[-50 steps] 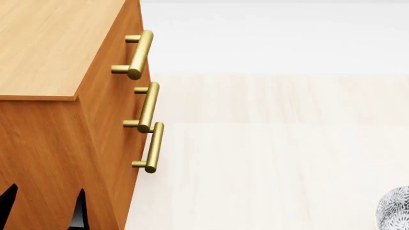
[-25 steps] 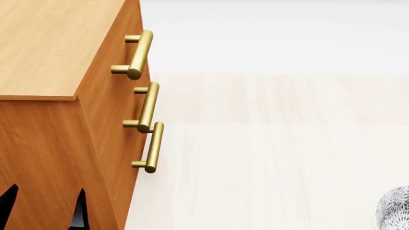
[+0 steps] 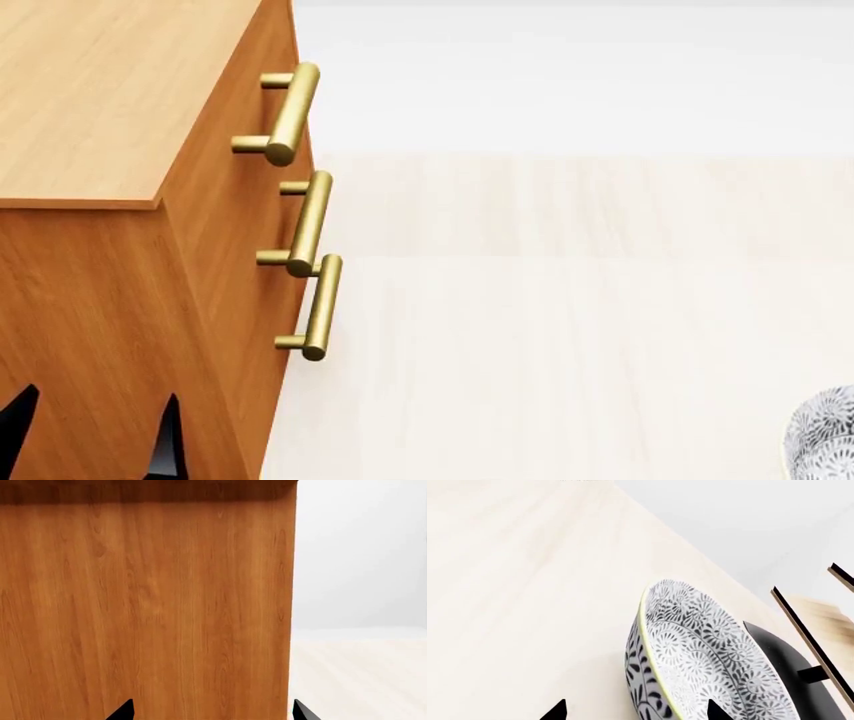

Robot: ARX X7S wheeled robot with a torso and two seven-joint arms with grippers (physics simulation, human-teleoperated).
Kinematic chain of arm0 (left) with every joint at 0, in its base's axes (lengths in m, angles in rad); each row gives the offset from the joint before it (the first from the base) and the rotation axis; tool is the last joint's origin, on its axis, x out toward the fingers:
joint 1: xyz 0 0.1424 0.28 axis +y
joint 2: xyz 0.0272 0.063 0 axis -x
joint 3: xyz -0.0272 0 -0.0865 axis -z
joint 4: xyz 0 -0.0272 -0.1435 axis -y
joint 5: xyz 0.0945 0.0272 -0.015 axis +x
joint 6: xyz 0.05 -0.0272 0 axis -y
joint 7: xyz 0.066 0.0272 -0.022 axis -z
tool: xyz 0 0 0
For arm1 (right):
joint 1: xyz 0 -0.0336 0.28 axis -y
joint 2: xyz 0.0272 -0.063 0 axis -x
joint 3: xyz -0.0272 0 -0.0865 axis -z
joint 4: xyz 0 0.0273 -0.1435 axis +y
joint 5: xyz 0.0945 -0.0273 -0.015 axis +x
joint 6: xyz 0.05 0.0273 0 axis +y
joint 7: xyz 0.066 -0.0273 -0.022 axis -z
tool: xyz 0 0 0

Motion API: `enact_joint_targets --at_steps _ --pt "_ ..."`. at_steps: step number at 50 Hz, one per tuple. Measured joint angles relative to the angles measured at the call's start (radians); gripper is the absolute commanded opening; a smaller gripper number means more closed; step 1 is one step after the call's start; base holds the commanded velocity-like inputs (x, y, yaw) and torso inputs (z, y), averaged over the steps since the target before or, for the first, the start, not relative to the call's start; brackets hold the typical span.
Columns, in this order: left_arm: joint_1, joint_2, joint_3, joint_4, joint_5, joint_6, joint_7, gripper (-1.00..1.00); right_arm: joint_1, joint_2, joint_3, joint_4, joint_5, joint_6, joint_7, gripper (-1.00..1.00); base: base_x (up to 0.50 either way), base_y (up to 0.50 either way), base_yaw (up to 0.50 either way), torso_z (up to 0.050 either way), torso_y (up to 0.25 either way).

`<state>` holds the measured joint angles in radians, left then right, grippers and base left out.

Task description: Close the top drawer of the cabinet and put the bowl on top of it.

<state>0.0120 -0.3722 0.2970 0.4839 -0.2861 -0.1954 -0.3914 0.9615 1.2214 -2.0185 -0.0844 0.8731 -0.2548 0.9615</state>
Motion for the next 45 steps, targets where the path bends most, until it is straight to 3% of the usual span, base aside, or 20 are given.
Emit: enact_joint_targets --at_steps 4,5,29,45 --pt "0.001 -0.001 0.001 0.002 0.0 0.0 -0.002 1.0 -0.004 -0.004 0.001 0.007 0.002 -0.004 -0.003 1.0 0.0 0.0 0.0 0.0 0.0" --pt "0.001 -0.001 0.001 0.002 0.0 0.0 -0.002 1.0 -0.004 -0.005 0.002 0.008 0.001 -0.005 -0.002 -1.0 0.0 0.0 0.0 0.0 0.0" --pt "0.003 -0.008 0.008 0.018 -0.001 -0.007 -0.013 1.0 0.0 0.036 0.011 -0.051 -0.028 -0.02 0.025 -1.0 0.0 0.0 0.0 0.0 0.0" --pt "0.005 -0.017 0.009 0.025 -0.013 -0.004 -0.008 1.0 0.114 0.239 0.111 -0.312 -0.072 0.003 0.003 -1.0 0.0 0.0 0.0 0.005 0.047"
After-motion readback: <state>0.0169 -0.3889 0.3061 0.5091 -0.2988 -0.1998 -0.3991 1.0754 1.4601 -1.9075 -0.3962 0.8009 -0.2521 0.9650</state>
